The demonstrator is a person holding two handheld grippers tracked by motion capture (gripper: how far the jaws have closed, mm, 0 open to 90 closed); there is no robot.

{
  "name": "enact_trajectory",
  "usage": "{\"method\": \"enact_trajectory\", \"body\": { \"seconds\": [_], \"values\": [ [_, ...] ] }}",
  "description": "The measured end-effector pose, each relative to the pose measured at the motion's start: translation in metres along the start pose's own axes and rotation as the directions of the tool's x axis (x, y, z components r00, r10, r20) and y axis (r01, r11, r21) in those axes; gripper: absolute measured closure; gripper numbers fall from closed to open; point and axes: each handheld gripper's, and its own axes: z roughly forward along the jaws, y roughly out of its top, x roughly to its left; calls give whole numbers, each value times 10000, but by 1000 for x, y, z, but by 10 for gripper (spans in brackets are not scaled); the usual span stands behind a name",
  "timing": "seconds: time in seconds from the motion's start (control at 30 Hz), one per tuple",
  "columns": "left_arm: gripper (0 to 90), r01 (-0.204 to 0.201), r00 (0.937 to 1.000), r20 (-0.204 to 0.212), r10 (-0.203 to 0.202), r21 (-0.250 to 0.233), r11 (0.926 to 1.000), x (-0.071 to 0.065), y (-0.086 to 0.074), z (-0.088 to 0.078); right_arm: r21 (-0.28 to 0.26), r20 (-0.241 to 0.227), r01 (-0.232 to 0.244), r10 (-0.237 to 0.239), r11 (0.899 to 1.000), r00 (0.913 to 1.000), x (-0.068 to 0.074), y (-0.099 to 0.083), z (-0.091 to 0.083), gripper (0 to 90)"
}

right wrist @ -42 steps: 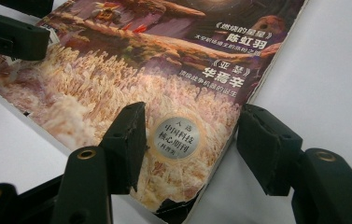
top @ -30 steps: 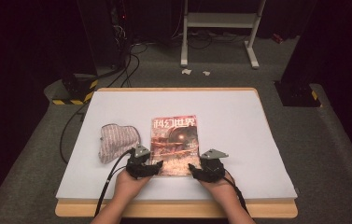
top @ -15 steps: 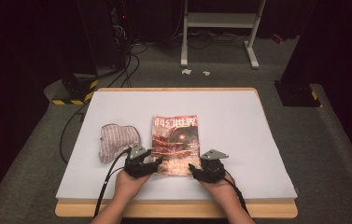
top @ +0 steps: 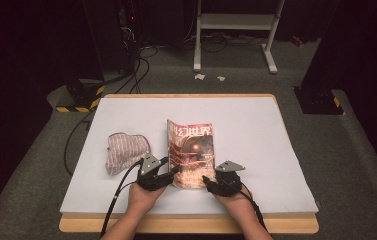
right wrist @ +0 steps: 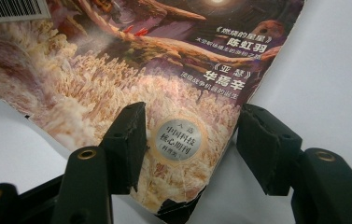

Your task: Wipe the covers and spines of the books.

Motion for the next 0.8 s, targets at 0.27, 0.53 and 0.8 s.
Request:
{"method": "enact_trajectory", "body": {
  "seconds": [0.27,0.53,0.8],
  "values": [
    [472,252,9997,12,-252,150,9996,2,1,-1,-2,-15,-41,41,10000,10000,0,-1,0,425],
    [471,800,9958,424,-808,211,9966,6,0,-2,-39,-19,-53,53,10000,10000,-1,-1,0,424],
    [473,724,9968,319,-731,215,9971,5,0,-2,-47,-26,-69,69,10000,10000,-1,-1,0,424]
  ]
}}
